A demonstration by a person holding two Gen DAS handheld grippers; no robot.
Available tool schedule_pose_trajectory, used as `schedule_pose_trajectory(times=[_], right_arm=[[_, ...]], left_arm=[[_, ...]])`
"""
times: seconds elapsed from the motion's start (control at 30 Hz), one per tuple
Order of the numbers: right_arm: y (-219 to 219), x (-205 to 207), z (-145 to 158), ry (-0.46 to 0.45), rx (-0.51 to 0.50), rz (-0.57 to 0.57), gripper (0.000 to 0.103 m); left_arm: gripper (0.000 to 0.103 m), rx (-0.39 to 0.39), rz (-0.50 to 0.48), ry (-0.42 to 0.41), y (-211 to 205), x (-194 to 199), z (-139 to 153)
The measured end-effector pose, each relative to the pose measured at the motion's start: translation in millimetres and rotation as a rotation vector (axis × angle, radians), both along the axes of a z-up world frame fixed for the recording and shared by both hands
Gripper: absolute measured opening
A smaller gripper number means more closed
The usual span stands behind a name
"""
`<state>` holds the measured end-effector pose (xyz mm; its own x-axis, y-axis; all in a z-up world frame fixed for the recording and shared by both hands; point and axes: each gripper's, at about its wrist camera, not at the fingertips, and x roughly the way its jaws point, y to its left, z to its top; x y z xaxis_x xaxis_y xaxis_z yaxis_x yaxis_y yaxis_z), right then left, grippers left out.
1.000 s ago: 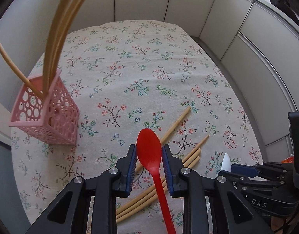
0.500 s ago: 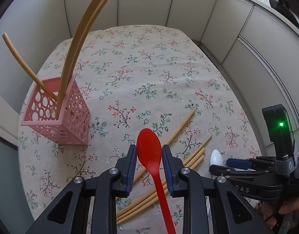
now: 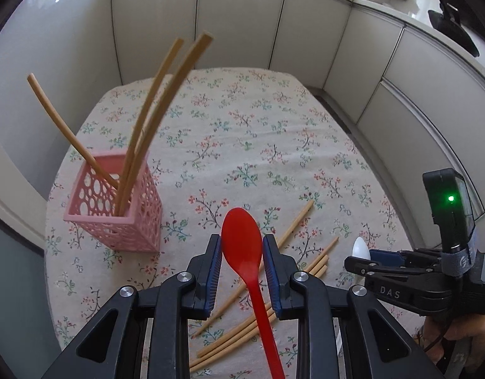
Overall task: Organize utensils
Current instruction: 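Lift both spoons and carry them over the pink basket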
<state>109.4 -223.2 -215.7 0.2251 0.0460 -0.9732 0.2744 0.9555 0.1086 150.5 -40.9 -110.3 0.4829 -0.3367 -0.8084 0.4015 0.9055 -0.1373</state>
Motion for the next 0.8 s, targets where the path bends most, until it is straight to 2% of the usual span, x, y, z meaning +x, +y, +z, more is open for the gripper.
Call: schedule_pose_trajectory(times=[0.27,0.43,0.6,0.8], right_arm=[[-0.3,-14.2,79.6,-0.309,0.042,-0.025,0.040],[1.9,-13.9,111.6,-0.439,0.054,-0.045,0.040],[6.4,-9.1,122.6,-0.486,0.070,-0.037,0.040],[19.9,5.9,117.6,-0.478,0.087,-0.008,0.040]], left_arm=[[0.026,-0.100,0.079,-0.189,35.3,-7.8,56.9],[0.026,-0.158,0.164,-0.308,65.0,-6.7,81.9],[0.026,-0.185,0.271,-0.418,92.9,-3.1,96.6],[0.027,-0.125,0.360,-0.561,106.3,1.9,103.2]])
